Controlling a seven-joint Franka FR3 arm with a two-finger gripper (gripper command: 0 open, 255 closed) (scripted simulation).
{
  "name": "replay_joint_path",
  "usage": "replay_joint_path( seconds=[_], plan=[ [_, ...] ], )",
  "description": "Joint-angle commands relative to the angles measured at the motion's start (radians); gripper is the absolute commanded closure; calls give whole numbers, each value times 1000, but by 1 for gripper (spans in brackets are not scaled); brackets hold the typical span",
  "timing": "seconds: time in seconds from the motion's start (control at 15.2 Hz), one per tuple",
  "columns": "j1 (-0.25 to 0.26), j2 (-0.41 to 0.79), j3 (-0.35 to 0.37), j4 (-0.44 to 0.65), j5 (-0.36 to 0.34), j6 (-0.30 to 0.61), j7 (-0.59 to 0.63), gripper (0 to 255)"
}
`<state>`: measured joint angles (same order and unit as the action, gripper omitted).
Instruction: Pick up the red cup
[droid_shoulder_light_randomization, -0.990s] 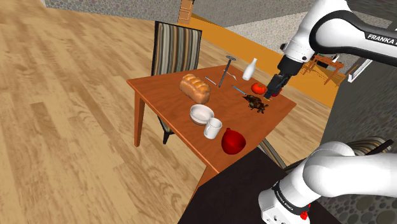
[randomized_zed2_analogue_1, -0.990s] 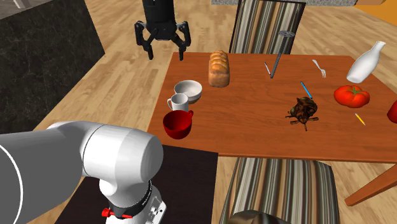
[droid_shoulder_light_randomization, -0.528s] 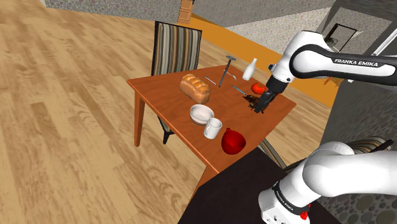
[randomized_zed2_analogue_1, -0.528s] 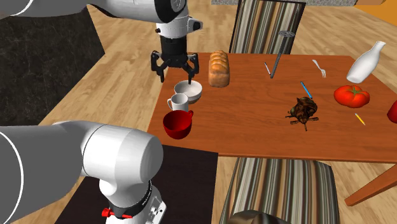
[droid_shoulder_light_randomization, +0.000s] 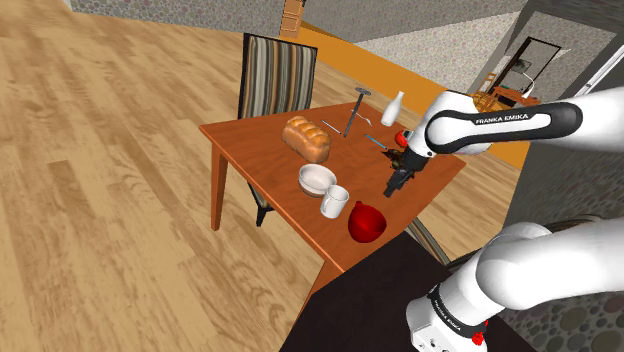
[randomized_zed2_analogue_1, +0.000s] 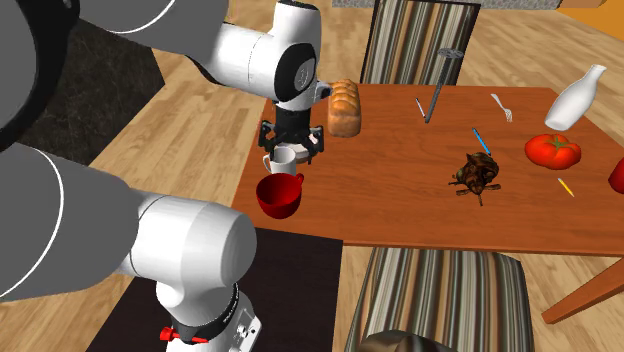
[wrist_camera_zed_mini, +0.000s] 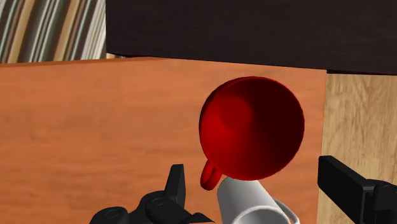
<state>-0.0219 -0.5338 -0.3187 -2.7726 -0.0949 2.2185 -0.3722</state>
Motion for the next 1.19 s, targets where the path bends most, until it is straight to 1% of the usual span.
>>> replay_joint_path(
  seconds=[0.0, 0.2, 0.33, 0.4, 0.73, 0.86, 0.92, 1.06, 1.12],
  plan=[
    [14, 70, -31, -11, 17, 80, -36, 0],
    [49, 199, -87, -19, 69, 208, -114, 0],
    [86, 294, -128, -15, 134, 290, -185, 0],
    [108, 346, -148, -10, 180, 328, -230, 0],
    [143, 434, -165, -11, 273, 405, -306, 0],
    [158, 474, -169, -10, 324, 436, -346, 0],
    [169, 507, -170, -7, 372, 459, -382, 0],
    [167, 507, -168, -7, 372, 459, -382, 0],
    [168, 507, -168, -7, 372, 460, -383, 255]
  ],
)
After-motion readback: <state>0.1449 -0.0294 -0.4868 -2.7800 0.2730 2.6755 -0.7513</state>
